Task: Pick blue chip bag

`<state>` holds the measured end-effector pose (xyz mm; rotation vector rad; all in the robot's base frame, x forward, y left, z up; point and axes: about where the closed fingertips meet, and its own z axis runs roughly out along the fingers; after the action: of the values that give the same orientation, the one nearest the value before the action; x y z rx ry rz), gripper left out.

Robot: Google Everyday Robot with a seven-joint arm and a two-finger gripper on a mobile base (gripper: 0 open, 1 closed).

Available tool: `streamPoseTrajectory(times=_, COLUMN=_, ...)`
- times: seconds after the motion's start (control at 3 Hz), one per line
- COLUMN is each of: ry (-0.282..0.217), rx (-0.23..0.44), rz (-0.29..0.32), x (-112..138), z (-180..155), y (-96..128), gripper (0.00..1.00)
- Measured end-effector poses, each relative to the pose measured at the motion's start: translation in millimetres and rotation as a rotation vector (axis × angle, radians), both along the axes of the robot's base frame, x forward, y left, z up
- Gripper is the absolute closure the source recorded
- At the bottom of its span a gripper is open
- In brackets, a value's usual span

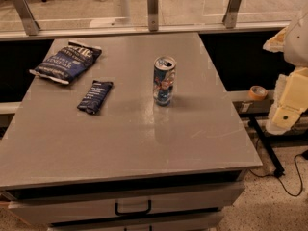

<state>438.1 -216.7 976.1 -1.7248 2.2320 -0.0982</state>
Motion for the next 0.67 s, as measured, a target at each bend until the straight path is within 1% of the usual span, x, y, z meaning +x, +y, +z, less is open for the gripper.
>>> streamPoseTrajectory(times=0.33, ry=0.000, rx=0.000, rz=0.000, x=0, z=0, y=0, gripper=0.00)
streamPoseTrajectory(times=0.67, ry=-0.033, rx=-0.017, rz=0.166, x=9, z=5, y=53, gripper=0.00)
